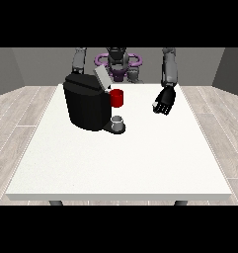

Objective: Insert the coffee pod into the coffee machine and close the lid

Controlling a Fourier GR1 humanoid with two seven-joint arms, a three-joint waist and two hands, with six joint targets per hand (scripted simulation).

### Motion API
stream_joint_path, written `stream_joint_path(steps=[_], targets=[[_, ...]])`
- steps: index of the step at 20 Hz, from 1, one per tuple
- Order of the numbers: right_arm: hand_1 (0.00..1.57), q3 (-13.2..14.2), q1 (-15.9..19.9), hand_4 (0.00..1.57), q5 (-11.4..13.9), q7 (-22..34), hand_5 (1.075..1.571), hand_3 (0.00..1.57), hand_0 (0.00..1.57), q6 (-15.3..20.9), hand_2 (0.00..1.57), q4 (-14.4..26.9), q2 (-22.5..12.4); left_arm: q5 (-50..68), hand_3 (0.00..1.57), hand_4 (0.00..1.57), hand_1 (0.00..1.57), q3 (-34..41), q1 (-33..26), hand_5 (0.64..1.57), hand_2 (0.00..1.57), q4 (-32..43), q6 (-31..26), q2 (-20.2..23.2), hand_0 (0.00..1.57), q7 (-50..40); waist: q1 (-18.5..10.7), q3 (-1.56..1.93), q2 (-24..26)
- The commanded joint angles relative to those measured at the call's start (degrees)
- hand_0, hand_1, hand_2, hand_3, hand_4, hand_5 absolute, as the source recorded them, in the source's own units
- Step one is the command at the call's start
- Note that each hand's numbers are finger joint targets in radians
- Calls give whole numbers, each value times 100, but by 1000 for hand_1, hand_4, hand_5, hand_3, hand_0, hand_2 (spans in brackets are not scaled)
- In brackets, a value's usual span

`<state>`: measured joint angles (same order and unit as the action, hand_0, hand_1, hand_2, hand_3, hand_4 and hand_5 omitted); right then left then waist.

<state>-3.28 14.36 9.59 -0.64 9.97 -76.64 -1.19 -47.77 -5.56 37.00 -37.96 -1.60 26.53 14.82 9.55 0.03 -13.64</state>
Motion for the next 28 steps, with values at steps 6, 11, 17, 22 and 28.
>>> stream_joint_path(steps=[6,11,17,22,28], targets=[[0,-60,-155,0,378,43,1571,0,0,178,0,297,-105,483,1359,521,1451,397,279,1571,1437,35,-312,-371,1451,564,-88,-6,308],[0,456,138,0,87,-78,1571,0,0,119,0,1097,-230,364,1319,502,1403,213,637,1571,1395,-378,-1131,-534,1403,-32,-420,-1,726],[0,395,-165,0,43,-408,1571,0,0,49,0,1380,-105,553,1341,598,1403,216,1286,1571,1396,-646,-2130,-693,1403,-497,-338,2,1194],[0,303,120,0,198,-411,1571,0,0,313,0,1138,61,498,1341,598,1403,432,1410,1571,1396,-650,-2054,-618,1403,-498,-257,-1,890],[0,112,214,0,199,-201,1571,0,0,126,0,740,96,706,1371,511,985,835,1953,1571,1204,-540,-2111,-681,985,-879,164,-3,816]])
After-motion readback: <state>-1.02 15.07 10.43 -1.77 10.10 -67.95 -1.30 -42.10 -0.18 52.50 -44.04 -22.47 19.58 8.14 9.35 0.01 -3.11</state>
